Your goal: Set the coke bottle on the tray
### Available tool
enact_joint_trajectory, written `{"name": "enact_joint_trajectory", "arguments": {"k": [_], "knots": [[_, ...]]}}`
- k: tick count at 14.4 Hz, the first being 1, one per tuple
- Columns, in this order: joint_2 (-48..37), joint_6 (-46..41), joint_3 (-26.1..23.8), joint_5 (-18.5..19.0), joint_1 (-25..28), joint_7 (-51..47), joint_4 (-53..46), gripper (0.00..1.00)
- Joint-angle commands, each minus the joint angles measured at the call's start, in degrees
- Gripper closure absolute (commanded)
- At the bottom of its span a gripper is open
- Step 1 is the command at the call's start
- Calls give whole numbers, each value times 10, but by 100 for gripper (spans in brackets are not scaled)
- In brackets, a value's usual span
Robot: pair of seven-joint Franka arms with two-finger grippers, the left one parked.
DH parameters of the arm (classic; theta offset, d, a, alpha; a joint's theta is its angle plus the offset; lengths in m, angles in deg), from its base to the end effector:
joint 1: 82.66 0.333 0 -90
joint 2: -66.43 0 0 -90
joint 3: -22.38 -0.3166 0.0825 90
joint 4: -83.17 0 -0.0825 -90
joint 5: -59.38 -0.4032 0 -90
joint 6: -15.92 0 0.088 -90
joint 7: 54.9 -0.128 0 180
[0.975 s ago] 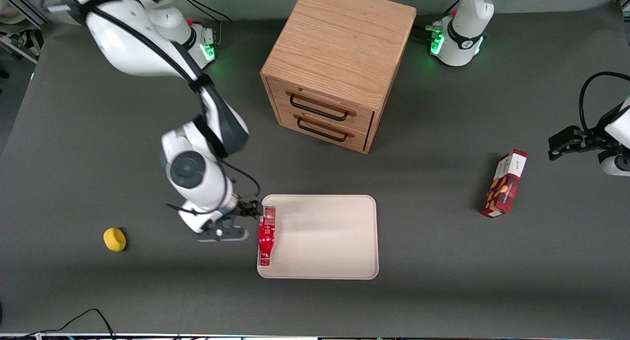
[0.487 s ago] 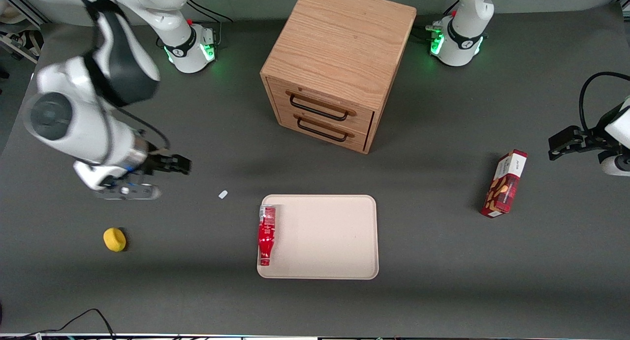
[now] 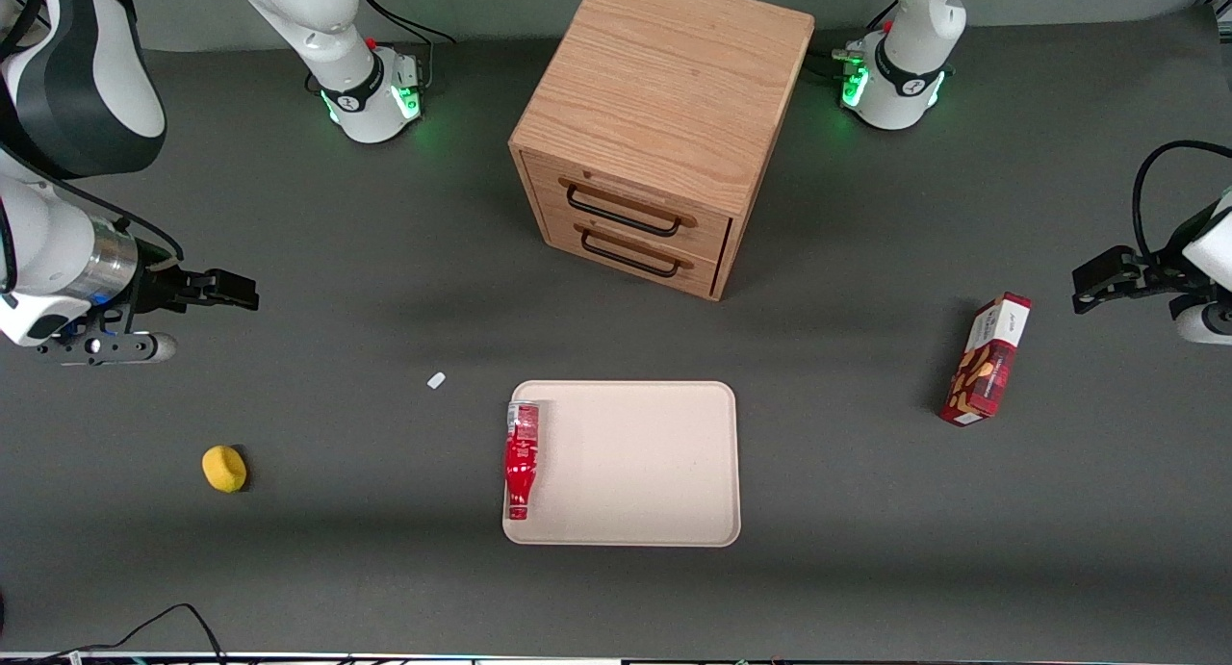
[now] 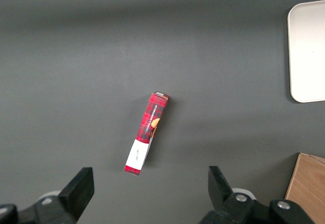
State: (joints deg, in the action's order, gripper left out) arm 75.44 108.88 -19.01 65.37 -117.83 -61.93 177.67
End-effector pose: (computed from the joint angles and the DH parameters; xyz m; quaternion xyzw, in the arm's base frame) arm 0.5995 0.0313 0.4987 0.9974 0.0001 -0.0716 0.0082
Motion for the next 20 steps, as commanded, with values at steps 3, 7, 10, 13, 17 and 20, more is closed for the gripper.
{"name": "enact_joint_trajectory", "arguments": {"k": [3, 7, 10, 13, 17, 20], "knots": [[-30, -42, 137, -12, 120, 34, -18, 0], [-53, -59, 384, -59, 363, 42, -31, 0], [-61, -58, 483, -88, 461, 42, -27, 0], [-80, -46, 455, -91, 446, 33, -12, 0], [-160, -9, 440, -91, 413, 40, 81, 0], [-177, 6, 413, -91, 377, 41, 103, 0]]}}
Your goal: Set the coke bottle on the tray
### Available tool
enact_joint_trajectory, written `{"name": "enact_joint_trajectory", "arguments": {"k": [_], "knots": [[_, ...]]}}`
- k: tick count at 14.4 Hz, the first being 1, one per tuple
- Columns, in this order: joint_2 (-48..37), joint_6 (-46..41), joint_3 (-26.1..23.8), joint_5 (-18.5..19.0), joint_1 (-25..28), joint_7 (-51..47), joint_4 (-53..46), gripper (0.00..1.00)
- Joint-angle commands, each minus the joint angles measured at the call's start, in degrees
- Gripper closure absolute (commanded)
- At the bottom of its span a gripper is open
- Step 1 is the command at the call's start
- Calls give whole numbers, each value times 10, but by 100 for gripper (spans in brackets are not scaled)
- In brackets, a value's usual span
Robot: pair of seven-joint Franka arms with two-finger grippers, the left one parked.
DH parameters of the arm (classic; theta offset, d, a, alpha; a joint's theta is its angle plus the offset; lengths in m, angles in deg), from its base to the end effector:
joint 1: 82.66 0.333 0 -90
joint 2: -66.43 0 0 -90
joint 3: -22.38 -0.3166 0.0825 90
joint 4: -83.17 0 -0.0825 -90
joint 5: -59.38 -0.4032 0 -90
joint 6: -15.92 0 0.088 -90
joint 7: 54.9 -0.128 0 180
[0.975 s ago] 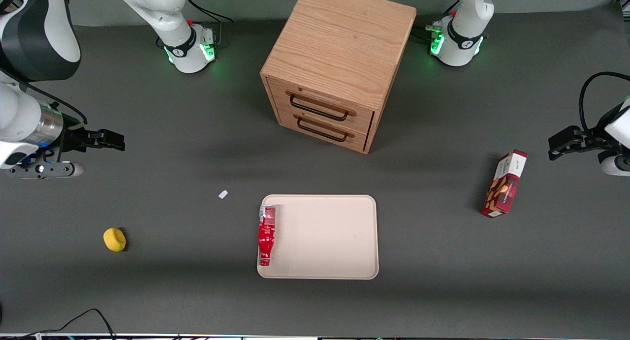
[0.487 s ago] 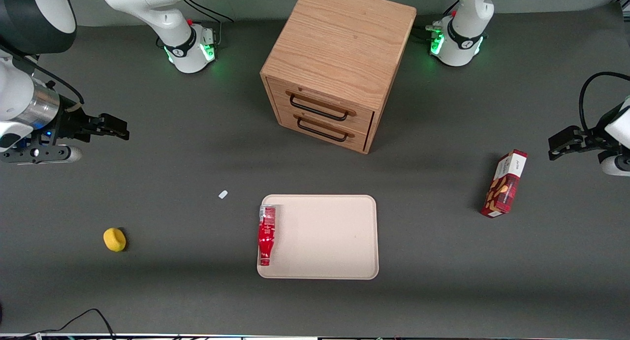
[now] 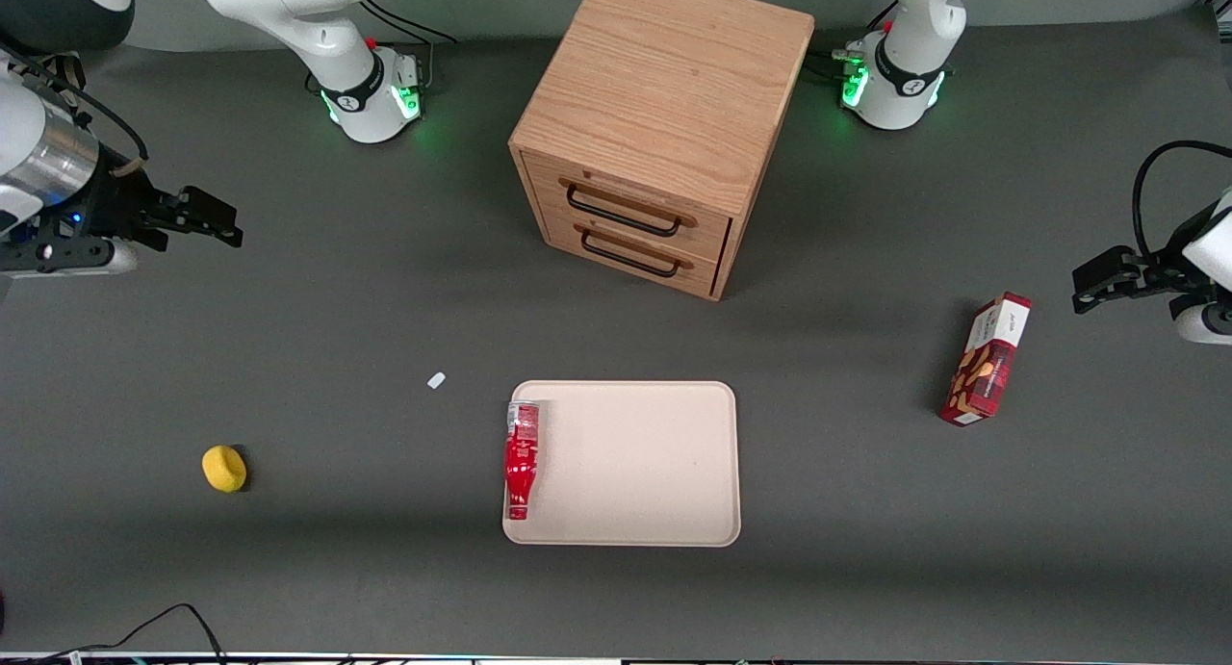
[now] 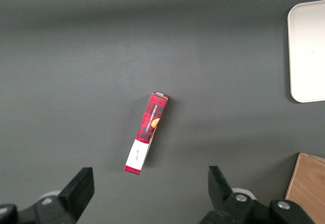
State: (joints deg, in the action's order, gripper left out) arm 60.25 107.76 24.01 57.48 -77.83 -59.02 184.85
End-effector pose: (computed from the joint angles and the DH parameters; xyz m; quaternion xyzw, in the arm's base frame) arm 0.5358 0.0335 0.5668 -0.9993 0.0090 0.0330 0.0160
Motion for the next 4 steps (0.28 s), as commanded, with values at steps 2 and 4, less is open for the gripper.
{"name": "enact_joint_trajectory", "arguments": {"k": [2, 4], "knots": [[-25, 16, -30, -12, -38, 12, 26, 0], [-24, 15, -32, -12, -39, 7, 26, 0]]}}
